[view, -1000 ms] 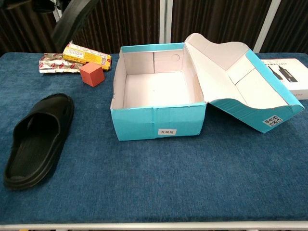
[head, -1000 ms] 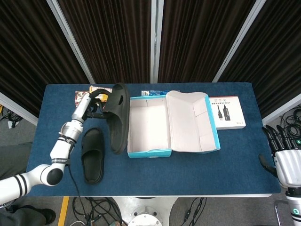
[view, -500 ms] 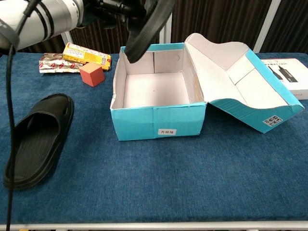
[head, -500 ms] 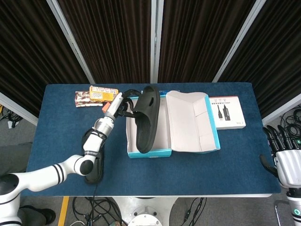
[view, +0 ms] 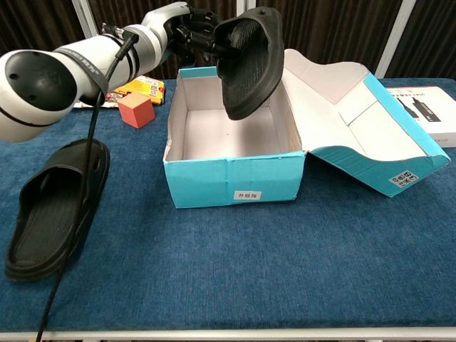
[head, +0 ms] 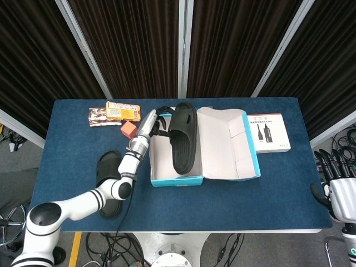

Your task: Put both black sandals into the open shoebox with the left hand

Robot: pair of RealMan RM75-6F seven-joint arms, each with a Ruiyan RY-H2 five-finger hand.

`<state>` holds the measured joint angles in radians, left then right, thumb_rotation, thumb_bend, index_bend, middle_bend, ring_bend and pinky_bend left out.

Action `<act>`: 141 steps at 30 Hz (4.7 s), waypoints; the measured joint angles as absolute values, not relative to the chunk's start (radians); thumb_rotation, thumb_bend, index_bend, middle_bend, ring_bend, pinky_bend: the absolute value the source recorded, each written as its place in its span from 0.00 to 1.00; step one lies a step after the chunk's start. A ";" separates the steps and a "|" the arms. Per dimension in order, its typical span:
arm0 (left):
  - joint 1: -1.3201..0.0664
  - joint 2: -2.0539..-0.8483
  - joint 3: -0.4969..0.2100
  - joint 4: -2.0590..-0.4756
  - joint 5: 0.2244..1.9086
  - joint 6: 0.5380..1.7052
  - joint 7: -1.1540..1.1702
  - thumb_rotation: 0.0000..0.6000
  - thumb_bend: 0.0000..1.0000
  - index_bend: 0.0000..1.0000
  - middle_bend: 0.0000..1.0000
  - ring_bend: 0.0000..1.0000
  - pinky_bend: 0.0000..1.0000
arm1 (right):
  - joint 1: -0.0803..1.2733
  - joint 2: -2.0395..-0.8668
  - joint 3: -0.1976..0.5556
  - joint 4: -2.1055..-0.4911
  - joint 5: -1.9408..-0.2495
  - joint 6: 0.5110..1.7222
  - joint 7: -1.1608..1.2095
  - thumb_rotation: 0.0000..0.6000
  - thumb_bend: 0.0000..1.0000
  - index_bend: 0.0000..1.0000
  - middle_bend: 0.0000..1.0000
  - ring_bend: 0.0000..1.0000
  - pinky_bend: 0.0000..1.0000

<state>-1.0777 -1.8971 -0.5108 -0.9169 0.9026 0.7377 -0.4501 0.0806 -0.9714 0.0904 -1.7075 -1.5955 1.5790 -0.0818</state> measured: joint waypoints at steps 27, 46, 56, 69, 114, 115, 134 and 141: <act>-1.160 -2.148 -0.474 -0.490 1.007 0.661 -0.459 1.00 0.09 0.39 0.49 0.49 0.75 | 0.099 -0.973 0.093 -1.722 -1.576 1.540 -0.108 1.00 0.23 0.08 0.10 0.04 0.19; -1.183 -2.221 -0.437 -0.376 1.075 0.726 -0.301 1.00 0.07 0.16 0.18 0.19 0.54 | 0.096 -0.971 0.090 -1.719 -1.579 1.545 -0.100 1.00 0.23 0.08 0.10 0.04 0.19; -1.186 -2.239 -0.410 -0.353 1.120 0.787 -0.214 1.00 0.07 0.14 0.13 0.14 0.49 | 0.094 -0.973 0.088 -1.713 -1.582 1.548 -0.093 1.00 0.23 0.08 0.10 0.04 0.19; -1.180 -2.231 -0.439 -0.443 1.077 0.766 -0.048 1.00 0.07 0.08 0.05 0.07 0.42 | 0.090 -0.975 0.085 -1.710 -1.591 1.555 -0.087 1.00 0.23 0.08 0.10 0.04 0.19; -0.930 -1.604 -0.454 -1.451 0.762 0.860 0.478 1.00 0.05 0.03 0.00 0.00 0.05 | 0.096 -0.990 0.085 -1.667 -1.622 1.575 -0.032 1.00 0.24 0.07 0.10 0.04 0.19; -0.912 -1.563 -0.453 -1.480 0.758 0.859 0.466 1.00 0.05 0.03 0.00 0.02 0.05 | 0.096 -0.991 0.086 -1.665 -1.623 1.577 -0.030 1.00 0.24 0.07 0.10 0.04 0.19; -0.659 -1.133 -0.225 -1.664 0.843 0.637 0.174 1.00 0.05 0.07 0.03 0.54 0.58 | 0.122 -1.013 0.072 -1.665 -1.633 1.526 -0.041 1.00 0.24 0.07 0.10 0.04 0.20; -0.686 -1.186 -0.152 -1.596 0.842 0.553 0.142 1.00 0.05 0.04 0.00 0.54 0.58 | 0.128 -1.018 0.067 -1.668 -1.644 1.523 -0.047 1.00 0.24 0.07 0.09 0.04 0.20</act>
<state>-0.6862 -1.1861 -0.1522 -1.5956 0.8417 0.5528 0.1419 0.1279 -1.0183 0.0669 -1.6684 -1.6445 1.5229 -0.0473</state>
